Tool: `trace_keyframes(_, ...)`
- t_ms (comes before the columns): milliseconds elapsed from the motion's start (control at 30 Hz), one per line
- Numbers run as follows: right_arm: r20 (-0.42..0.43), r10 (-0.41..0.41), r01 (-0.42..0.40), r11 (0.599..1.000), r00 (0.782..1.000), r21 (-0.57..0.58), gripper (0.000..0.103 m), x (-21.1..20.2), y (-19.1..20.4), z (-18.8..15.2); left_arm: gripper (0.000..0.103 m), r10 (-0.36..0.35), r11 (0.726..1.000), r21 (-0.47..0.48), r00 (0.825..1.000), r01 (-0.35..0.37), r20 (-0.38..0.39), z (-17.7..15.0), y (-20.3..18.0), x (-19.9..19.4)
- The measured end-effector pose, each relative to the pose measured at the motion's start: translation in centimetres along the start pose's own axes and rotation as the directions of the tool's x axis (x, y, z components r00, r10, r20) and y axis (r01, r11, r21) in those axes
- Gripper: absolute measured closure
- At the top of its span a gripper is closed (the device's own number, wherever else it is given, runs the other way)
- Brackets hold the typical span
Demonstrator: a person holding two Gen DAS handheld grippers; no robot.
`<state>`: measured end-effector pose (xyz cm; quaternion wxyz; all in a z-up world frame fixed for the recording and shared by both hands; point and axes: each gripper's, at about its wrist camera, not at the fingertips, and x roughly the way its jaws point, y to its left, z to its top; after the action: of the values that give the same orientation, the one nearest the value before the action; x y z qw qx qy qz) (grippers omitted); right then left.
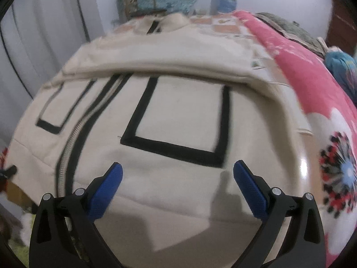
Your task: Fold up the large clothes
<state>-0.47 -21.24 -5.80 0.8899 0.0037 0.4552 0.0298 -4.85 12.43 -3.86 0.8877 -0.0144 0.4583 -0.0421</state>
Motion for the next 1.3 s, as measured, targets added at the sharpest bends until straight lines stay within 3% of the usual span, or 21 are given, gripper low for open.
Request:
trace_keyframes(200, -0.059, 0.027, -0.020, 0.993, 0.998, 0.114, 0.007, -4.0, -4.4, -2.4, 0.091, 0.041, 0.998, 0.051, 0.999, -0.040, -0.010, 0.0, -0.1, 0.0)
trace_keyframes(433, -0.129, 0.011, 0.016, 0.978, 0.992, 0.209, 0.023, -5.6, -6.8, -6.6, 0.091, 0.043, 0.996, 0.073, 0.999, -0.042, -0.009, 0.1, -0.4, 0.1)
trace_keyframes(700, -0.206, 0.110, -0.038, 0.945, 0.972, 0.324, 0.067, -3.2, -8.3, -8.9, 0.092, 0.032, 0.996, 0.083, 0.999, -0.032, 0.000, 0.0, -0.5, 0.0)
trace_keyframes(967, -0.203, 0.092, -0.029, 0.955, 0.975, 0.294, 0.070, -2.8, -7.3, -8.4, 0.092, 0.012, 0.998, 0.065, 1.000, -0.012, -0.009, 0.0, -0.3, 0.3)
trace_keyframes(1200, -0.193, 0.093, -0.039, 0.963, 0.977, 0.267, 0.094, -3.1, -7.0, -8.5, 0.096, 0.006, 0.998, 0.061, 1.000, -0.004, -0.018, 0.2, -0.3, 0.5)
trace_keyframes(1300, -0.170, 0.104, -0.055, 0.962, 0.980, 0.267, 0.096, -3.9, -7.0, -8.4, 0.098, -0.015, 0.999, 0.051, 1.000, 0.016, -0.009, 0.4, -0.3, 0.0)
